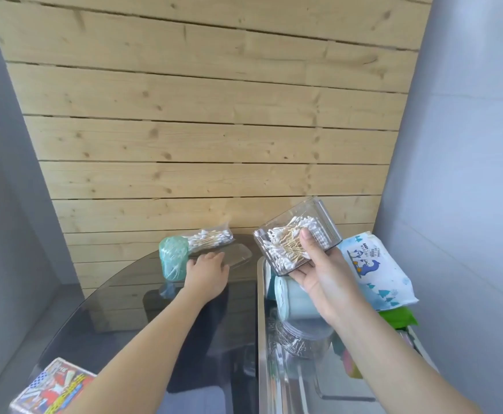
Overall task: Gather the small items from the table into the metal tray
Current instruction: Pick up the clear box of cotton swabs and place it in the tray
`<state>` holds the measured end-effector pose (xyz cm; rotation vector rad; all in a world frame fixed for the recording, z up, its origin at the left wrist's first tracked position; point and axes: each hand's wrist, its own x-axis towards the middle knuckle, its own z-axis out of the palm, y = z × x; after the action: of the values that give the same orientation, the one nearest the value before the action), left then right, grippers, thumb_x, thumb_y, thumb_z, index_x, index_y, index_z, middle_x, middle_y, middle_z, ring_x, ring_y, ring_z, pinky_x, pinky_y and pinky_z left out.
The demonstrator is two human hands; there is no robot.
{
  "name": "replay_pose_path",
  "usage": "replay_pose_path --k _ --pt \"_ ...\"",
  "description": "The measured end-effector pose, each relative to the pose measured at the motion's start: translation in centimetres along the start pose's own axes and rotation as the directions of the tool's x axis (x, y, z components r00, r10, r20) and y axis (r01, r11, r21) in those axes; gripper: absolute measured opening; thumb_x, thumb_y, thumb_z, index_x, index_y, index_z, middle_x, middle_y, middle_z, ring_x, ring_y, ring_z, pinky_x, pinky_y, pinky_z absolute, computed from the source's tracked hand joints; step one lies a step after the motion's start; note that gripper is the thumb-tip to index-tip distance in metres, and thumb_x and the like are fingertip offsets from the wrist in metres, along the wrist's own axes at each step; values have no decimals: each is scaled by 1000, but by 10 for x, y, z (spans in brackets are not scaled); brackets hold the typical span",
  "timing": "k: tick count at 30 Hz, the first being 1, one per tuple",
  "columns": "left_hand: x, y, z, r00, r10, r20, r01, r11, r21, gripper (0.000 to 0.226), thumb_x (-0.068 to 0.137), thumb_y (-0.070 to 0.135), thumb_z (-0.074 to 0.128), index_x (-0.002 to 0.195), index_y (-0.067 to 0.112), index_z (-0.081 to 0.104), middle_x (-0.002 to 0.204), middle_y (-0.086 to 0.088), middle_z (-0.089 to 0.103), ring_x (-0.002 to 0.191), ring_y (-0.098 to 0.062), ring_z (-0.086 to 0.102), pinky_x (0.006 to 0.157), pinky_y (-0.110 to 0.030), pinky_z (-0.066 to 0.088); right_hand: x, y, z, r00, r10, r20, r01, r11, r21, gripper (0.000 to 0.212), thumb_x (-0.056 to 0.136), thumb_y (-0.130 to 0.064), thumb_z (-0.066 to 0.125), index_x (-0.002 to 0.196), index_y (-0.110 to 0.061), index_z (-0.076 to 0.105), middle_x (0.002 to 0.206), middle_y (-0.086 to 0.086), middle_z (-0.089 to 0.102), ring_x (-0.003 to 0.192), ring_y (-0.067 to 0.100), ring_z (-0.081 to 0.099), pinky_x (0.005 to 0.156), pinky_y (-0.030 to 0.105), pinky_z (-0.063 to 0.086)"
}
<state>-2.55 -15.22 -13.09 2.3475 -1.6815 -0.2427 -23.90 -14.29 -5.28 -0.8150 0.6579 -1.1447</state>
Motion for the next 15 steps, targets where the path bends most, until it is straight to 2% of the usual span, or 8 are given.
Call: replay_pose_path --k 3,6,10,12,15 --pt "-6 1 5 996 64 -64 -51 981 186 54 94 50 36 139 21 43 134 -9 45 127 -29 38 107 -41 26 0 1 0 1000 3 -23 -4 1000 -3 85 59 -36 79 131 -7 44 130 12 60 117 30 60 98 54 47" --pt "-10 1 11 999 31 -21 -28 992 124 65 84 61 48 133 19 45 136 -12 41 128 -32 35 108 -42 29 -2 2 2 999 23 -43 -23 1000 -11 83 59 -37 78 129 -8 45 130 11 61 116 29 61 98 53 48" --pt "-21 6 9 999 -32 3 32 998 -55 57 83 52 57 129 21 43 132 -11 50 124 -33 41 103 -42 34 -9 -1 4 999 29 -45 -30 999 -19 88 56 -40 80 130 -10 44 130 10 60 114 30 62 99 53 47" --pt "-33 10 -1 997 -72 -36 61 968 -243 55 83 48 58 131 24 45 129 -13 48 122 -33 41 100 -42 36 -14 -2 4 999 27 -38 -27 999 -23 86 57 -40 80 130 -11 44 130 10 60 112 29 63 99 53 47" --pt "-59 13 -27 983 -179 -45 113 773 -625 56 83 49 55 135 30 44 127 -14 47 113 -29 49 98 -38 43 -24 -3 5 1000 22 -19 -22 999 -30 80 61 -38 77 130 -12 45 129 9 61 112 28 63 98 51 48"
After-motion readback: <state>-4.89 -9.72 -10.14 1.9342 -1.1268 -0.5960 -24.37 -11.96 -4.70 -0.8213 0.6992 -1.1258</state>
